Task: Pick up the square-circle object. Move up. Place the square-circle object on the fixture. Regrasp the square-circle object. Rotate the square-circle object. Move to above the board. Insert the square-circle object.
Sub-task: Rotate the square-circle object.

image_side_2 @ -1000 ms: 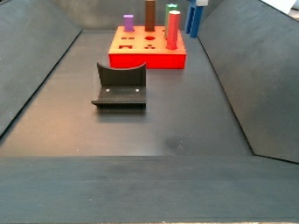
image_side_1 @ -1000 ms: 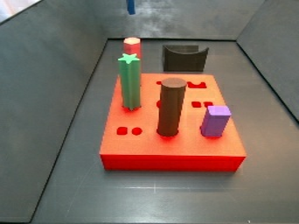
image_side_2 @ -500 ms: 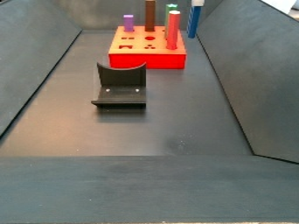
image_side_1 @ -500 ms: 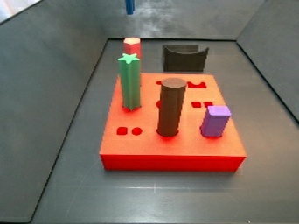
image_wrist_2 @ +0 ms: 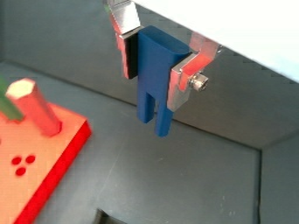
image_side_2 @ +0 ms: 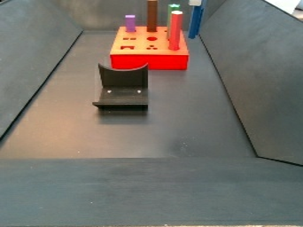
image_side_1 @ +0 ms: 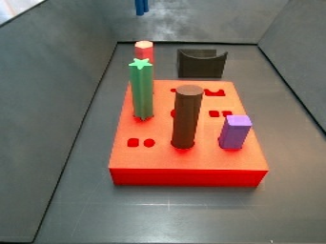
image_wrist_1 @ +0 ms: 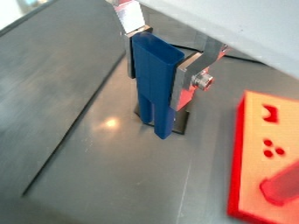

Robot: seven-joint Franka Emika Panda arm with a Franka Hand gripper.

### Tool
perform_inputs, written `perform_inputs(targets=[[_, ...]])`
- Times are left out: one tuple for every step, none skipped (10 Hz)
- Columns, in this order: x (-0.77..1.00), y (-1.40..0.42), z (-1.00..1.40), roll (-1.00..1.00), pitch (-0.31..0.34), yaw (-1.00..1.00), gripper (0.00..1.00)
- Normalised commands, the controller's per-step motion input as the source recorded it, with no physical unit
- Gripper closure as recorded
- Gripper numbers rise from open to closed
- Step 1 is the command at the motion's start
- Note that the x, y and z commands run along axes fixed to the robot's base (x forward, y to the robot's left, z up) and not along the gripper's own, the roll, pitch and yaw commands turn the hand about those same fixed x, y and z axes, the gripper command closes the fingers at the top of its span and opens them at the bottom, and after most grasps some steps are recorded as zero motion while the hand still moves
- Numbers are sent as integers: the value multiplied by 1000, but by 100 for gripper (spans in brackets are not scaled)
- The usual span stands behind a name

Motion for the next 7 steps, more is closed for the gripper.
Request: perform_inputs(targets=[[5, 10, 0, -69, 49, -1000, 100], [6, 10, 0, -86, 61, -1000, 100], [7, 10, 1, -105, 74, -1000, 100], [0, 0, 0, -35, 24, -1000, 100], [2, 0, 2, -38, 26, -1000, 100], [2, 2, 2, -41, 28, -1000, 100], [1, 4, 2, -44, 31, -1000, 100]])
